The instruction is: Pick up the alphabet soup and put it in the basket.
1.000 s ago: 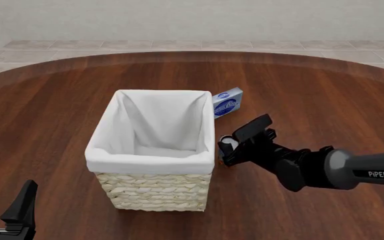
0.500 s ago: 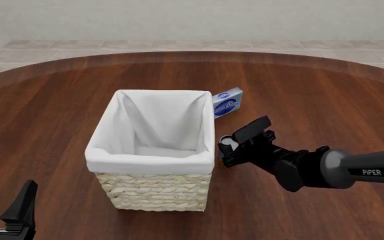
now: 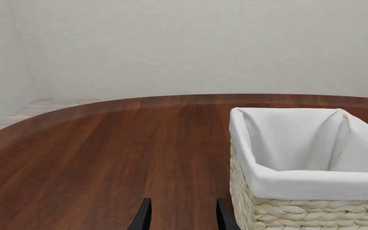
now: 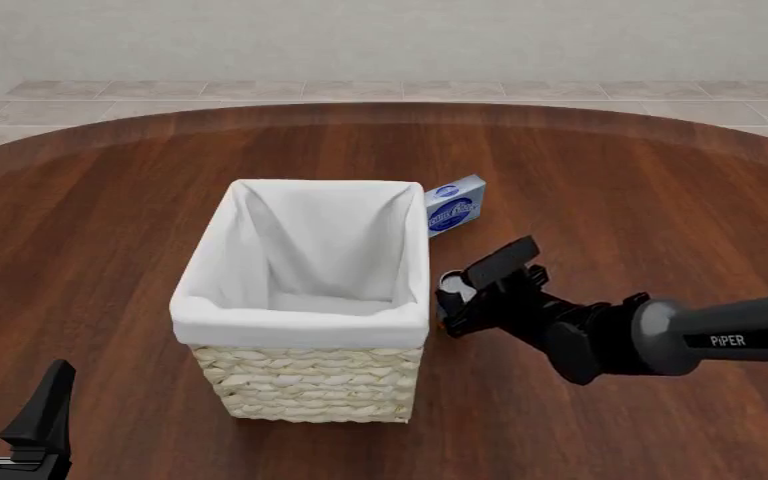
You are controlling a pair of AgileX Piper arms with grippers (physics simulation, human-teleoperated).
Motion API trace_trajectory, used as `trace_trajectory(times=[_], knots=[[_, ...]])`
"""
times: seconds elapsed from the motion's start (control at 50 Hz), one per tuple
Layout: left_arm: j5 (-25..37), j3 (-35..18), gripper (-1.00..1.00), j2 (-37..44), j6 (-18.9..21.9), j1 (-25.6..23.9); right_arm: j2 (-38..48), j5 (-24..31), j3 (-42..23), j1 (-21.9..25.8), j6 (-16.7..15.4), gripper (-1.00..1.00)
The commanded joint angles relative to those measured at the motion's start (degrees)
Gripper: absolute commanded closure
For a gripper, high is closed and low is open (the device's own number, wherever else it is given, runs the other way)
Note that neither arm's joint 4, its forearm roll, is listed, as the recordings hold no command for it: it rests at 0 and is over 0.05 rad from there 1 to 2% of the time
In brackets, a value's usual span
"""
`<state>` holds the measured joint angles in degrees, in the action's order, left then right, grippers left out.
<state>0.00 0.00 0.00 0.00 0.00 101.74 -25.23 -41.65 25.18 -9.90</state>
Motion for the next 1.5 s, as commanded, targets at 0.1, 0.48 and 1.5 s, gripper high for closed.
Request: trace_trajectory(times=[0.1,0.48,1.5], knots=[[0.0,0.0,-1.0,0.0,0.0,0.0,0.92,-0.55,-0.05,0.11,0.42,-1.0],[0.0,0.0,-1.0,0.0,0.0,0.0,1.66,-0.89,-0.03,-0.19,0.39,-1.0],[0.0,0.0,-1.0,0.0,0.0,0.0,3.76,-2.02,-0.13,-0.09,1.61,-1.0]])
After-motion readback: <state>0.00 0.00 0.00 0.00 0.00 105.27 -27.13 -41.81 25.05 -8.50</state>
